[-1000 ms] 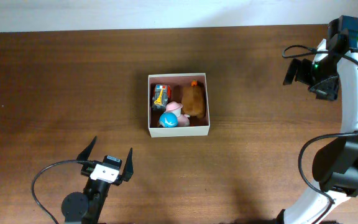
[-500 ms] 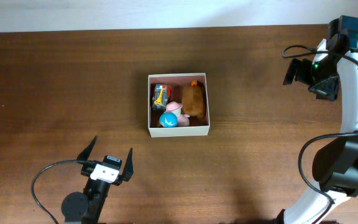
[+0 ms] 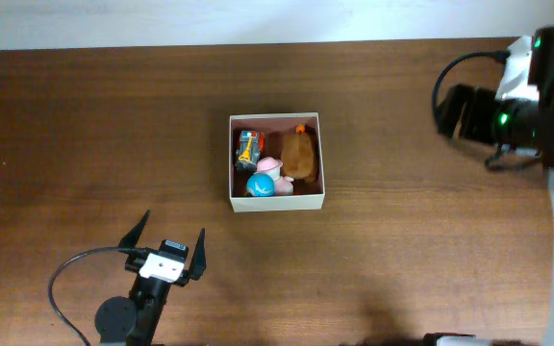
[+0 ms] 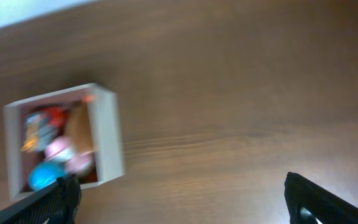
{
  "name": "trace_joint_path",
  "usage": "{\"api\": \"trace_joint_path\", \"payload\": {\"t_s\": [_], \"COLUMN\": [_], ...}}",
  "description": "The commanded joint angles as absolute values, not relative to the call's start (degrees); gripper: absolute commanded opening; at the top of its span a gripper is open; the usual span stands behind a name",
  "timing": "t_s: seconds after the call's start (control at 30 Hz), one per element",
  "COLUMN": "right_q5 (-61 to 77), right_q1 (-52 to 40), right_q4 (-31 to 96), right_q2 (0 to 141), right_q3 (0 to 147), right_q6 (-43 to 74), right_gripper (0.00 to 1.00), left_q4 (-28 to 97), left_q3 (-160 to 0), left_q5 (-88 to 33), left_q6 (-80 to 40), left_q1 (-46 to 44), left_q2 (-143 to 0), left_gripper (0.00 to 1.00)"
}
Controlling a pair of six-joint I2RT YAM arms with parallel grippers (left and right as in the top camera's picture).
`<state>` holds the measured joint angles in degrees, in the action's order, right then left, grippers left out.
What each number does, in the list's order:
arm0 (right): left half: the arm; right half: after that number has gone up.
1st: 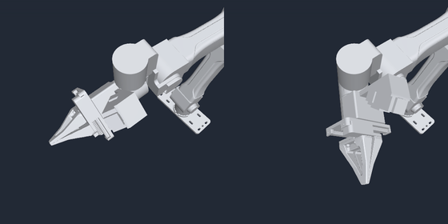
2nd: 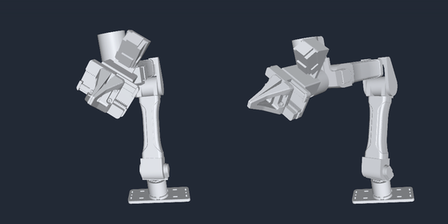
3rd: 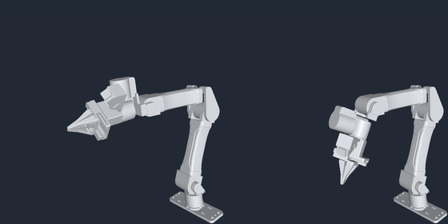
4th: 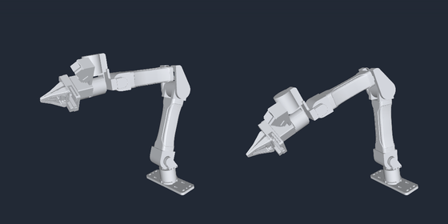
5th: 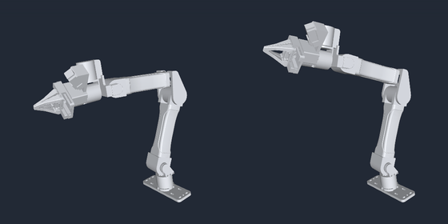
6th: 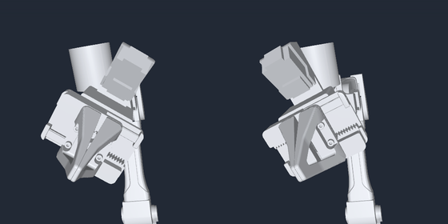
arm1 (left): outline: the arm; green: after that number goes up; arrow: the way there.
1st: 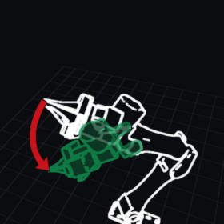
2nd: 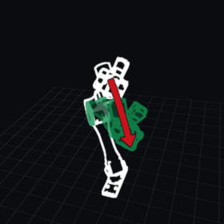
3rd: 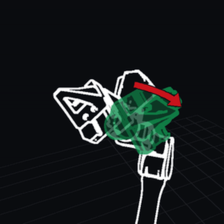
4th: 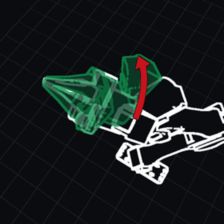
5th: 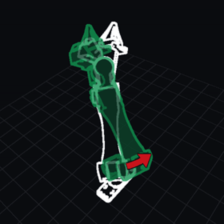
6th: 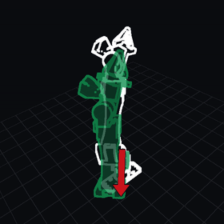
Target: Pack container
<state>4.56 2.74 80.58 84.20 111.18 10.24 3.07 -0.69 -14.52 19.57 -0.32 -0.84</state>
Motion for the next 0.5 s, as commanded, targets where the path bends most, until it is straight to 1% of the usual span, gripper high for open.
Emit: {"api": "trace_joint_path", "payload": {"t_s": [0.0,0.07,0.17,0.47], "right_q5": [0.08,-0.8,-0.08,-0.05], "right_q1": [-2.83,-5.5,-6.35,-6.31], "right_q4": [80.12,78.76,73.52,47.55], "right_q2": [78.43,74.72,68.42,46.33], "right_q3": [110.34,108.38,102.21,69.6], "right_q6": [9.02,9.02,9.08,9.06], "right_gripper": [0.99,0.99,0.99,0.99], "left_q4": [3.51,3.51,3.49,3.51], "left_q3": [-0.51,-0.51,-0.51,-0.51], "left_q5": [-13.89,-13.89,-13.89,-13.89], "left_q6": [19.84,19.81,19.84,19.84], "left_q1": [-0.32,-0.32,-0.32,-0.32], "left_q2": [-0.3,-0.3,-0.3,-0.3], "left_gripper": [1.0,1.0,1.0,1.0]}}
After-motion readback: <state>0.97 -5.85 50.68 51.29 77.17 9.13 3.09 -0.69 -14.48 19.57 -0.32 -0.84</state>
